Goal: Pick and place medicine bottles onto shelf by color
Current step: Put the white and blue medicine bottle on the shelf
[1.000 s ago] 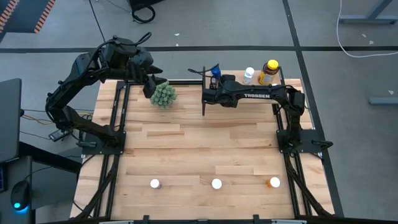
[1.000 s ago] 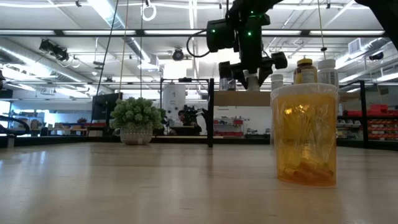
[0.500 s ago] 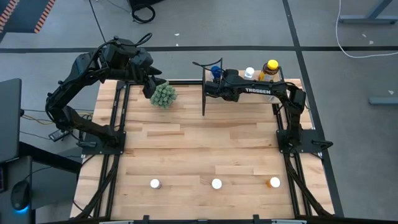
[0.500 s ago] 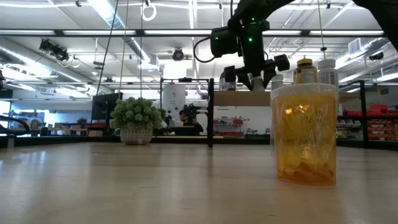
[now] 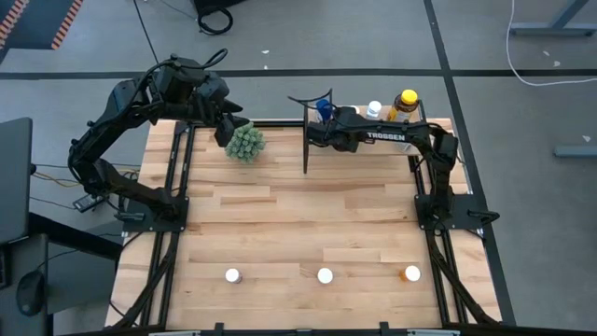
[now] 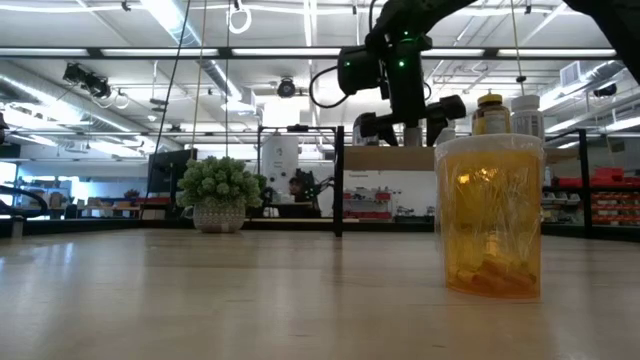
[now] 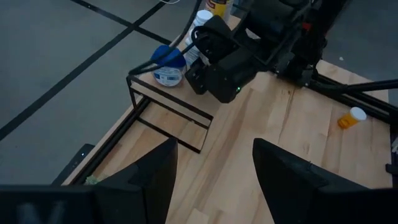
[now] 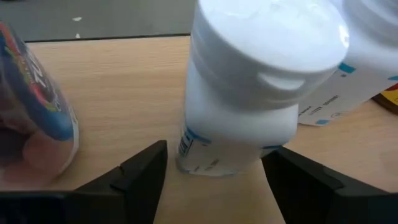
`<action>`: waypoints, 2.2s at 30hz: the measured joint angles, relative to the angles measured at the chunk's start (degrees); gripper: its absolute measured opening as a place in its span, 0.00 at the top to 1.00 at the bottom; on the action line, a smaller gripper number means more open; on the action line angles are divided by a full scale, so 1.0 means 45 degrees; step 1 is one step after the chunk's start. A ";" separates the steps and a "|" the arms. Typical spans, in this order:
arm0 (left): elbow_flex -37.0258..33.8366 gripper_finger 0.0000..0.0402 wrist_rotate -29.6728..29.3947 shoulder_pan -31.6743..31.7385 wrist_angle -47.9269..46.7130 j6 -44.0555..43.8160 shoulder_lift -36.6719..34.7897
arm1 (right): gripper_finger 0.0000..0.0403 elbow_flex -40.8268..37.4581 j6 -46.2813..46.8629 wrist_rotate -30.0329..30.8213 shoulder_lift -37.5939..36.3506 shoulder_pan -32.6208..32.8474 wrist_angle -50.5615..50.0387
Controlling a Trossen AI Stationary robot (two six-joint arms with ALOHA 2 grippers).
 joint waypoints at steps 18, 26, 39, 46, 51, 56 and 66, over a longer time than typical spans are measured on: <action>0.0000 0.46 -0.0005 0.0000 0.0252 0.0772 0.0000 | 0.33 0.3944 0.0878 -0.1893 -0.0015 0.1848 -0.4189; 0.0000 0.46 0.0587 0.0000 -0.0093 0.1108 0.0000 | 0.34 0.6264 -0.0389 -0.4637 -0.0024 0.2689 -0.4197; -0.0005 0.46 0.1715 -0.0882 -0.0836 0.1103 -0.0177 | 0.44 0.7647 -0.1458 -0.9470 -0.0034 0.3512 -0.4197; -0.0005 0.48 0.1696 -0.1301 -0.0794 0.1080 -0.0155 | 0.48 0.6426 -0.1315 -0.9928 -0.0039 0.5758 -0.4186; -0.0004 0.49 0.1398 -0.1316 0.0408 0.0564 0.0068 | 0.49 0.4846 -0.2062 -1.1302 -0.0029 0.8083 -0.4197; -0.0004 0.48 0.1329 -0.1429 0.1956 -0.1047 0.0540 | 0.49 0.3974 -0.1587 -1.1134 -0.0032 1.0868 -0.4192; -0.0010 0.51 0.1333 -0.2367 0.2023 -0.2021 0.1730 | 0.49 0.1917 0.2675 -0.5931 -0.0034 1.1682 -0.4202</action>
